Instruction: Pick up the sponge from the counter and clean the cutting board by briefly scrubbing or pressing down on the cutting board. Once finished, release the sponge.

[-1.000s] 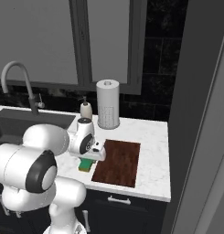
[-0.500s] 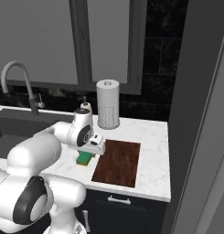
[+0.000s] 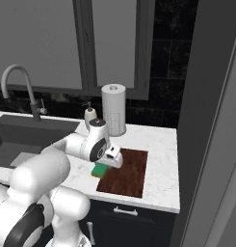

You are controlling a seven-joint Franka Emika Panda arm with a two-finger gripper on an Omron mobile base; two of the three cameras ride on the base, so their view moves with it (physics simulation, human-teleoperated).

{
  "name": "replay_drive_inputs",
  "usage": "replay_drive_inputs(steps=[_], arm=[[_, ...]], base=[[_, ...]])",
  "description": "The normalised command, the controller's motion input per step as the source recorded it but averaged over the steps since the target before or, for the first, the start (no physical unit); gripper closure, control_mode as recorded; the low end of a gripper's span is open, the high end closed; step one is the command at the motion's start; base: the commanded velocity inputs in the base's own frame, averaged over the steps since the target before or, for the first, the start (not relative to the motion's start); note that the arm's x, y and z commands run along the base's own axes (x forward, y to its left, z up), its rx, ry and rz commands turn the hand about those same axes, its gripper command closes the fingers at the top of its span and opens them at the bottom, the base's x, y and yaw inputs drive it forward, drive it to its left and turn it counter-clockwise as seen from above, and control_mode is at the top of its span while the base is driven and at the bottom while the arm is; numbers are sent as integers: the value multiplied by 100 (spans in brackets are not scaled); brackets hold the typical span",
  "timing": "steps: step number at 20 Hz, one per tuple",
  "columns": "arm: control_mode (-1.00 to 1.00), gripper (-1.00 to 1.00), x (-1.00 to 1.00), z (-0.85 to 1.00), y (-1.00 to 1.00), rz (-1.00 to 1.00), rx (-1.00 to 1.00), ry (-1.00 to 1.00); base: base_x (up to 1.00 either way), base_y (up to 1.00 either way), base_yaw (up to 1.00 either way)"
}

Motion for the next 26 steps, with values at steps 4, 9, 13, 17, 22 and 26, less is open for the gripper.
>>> replay_drive_inputs(steps=[4, 9, 13, 17, 22, 26], arm=[[-100, 100, 87, 0, -56, -1, 1, 0], [-100, 100, 99, 0, -65, 0, 3, 0], [-100, 100, 94, 0, -58, 0, 1, 0], [-100, 100, 94, 0, -40, 0, 0, 0], [-100, 100, 71, -1, -7, -1, 0, 0], [-100, 100, 44, -17, -1, -1, 0, -4]], base=[[0, 0, 0], [0, 0, 0], [0, 0, 0], [0, 0, 0], [0, 0, 0], [0, 0, 0]])
